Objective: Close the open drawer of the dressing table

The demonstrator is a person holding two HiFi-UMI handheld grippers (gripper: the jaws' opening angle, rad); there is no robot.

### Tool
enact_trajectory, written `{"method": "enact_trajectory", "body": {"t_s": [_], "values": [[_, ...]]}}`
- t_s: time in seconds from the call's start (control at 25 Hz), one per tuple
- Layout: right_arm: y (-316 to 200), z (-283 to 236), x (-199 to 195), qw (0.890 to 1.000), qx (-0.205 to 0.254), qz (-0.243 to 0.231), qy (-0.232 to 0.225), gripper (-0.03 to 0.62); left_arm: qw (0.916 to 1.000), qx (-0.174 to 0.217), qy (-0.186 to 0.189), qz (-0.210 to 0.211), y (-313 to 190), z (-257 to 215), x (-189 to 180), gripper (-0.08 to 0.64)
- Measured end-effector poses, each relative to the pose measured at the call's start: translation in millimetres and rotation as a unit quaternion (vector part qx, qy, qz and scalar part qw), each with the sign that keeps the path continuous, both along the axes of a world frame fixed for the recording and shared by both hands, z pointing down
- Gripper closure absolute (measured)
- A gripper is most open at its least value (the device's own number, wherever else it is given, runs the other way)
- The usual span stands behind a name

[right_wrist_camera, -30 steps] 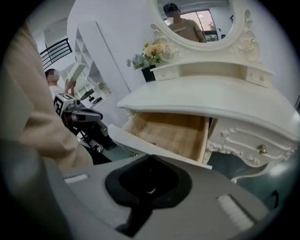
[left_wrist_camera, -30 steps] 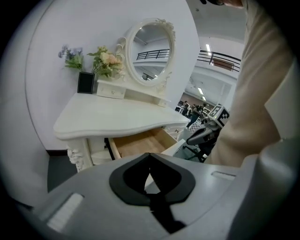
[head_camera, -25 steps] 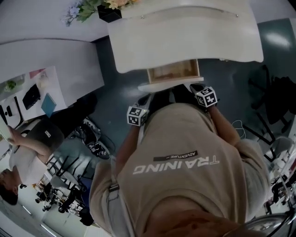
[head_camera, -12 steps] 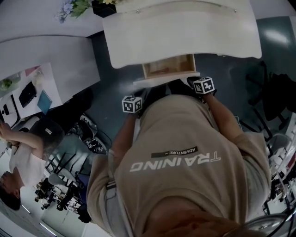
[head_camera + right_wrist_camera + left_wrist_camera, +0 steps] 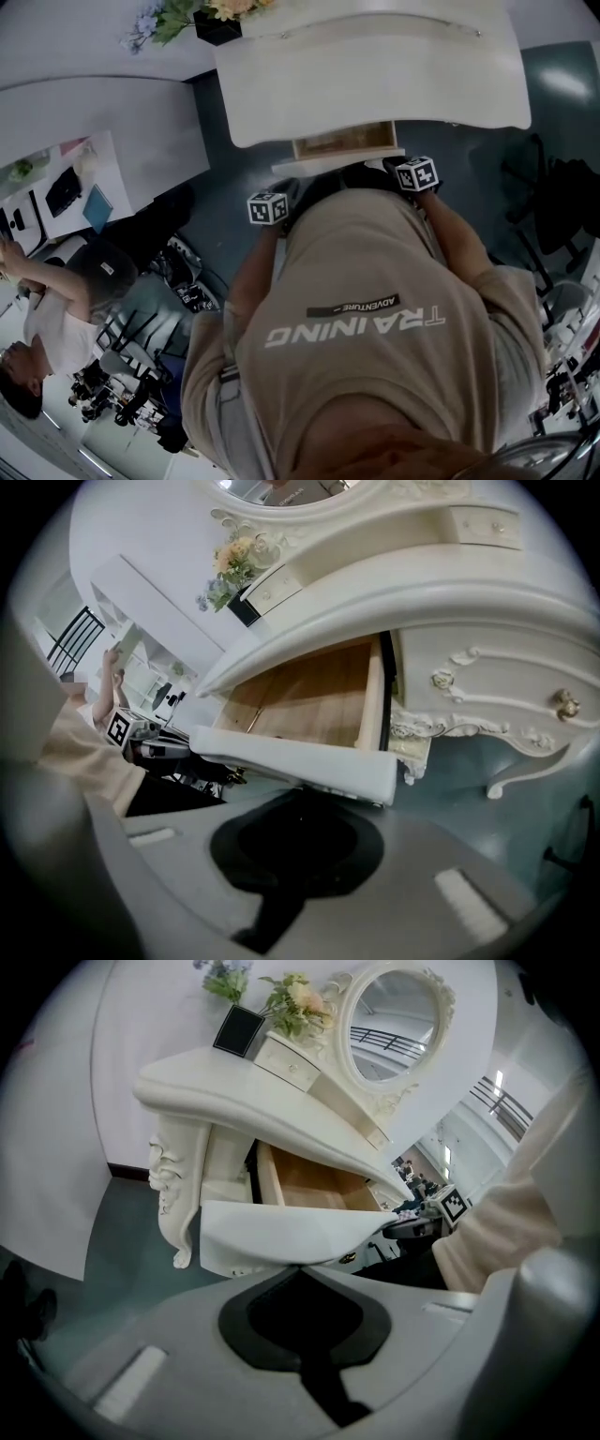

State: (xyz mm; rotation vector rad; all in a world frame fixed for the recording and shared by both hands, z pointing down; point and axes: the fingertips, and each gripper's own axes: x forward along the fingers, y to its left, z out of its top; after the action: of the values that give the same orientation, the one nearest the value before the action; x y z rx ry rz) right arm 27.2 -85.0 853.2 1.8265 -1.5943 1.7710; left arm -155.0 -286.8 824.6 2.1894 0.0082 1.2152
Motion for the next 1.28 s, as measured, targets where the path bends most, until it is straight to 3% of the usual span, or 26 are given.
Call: {"method": "enact_trajectory", "body": {"t_s": [0.36, 0.76, 0.96, 1.28], "values": [[-27.0, -5.9, 45.8, 1.000, 0.011, 0.003, 0.013, 0.597, 0.9997, 0.020, 0.000, -0.016, -29.7, -2.1, 40.2, 0.560], [-58.4, -3.3, 88.4, 0.999, 0.016, 0.026, 0.024, 0.597, 0.9989, 0.046, 0.002, 0.004, -62.6, -1.2, 81.7, 0.560], [-67.4, -2.4, 99.1, 0.998, 0.023, 0.045, 0.023, 0.597, 0.9987, 0.050, 0.011, -0.006, -76.1, -0.5, 97.6, 0.560], [-69.4, -7.3, 96.7, 0.999, 0.026, 0.023, 0.041, 0.597, 0.9981, 0.057, 0.023, -0.011, -78.0, -4.9, 103.5, 0.560]]}}
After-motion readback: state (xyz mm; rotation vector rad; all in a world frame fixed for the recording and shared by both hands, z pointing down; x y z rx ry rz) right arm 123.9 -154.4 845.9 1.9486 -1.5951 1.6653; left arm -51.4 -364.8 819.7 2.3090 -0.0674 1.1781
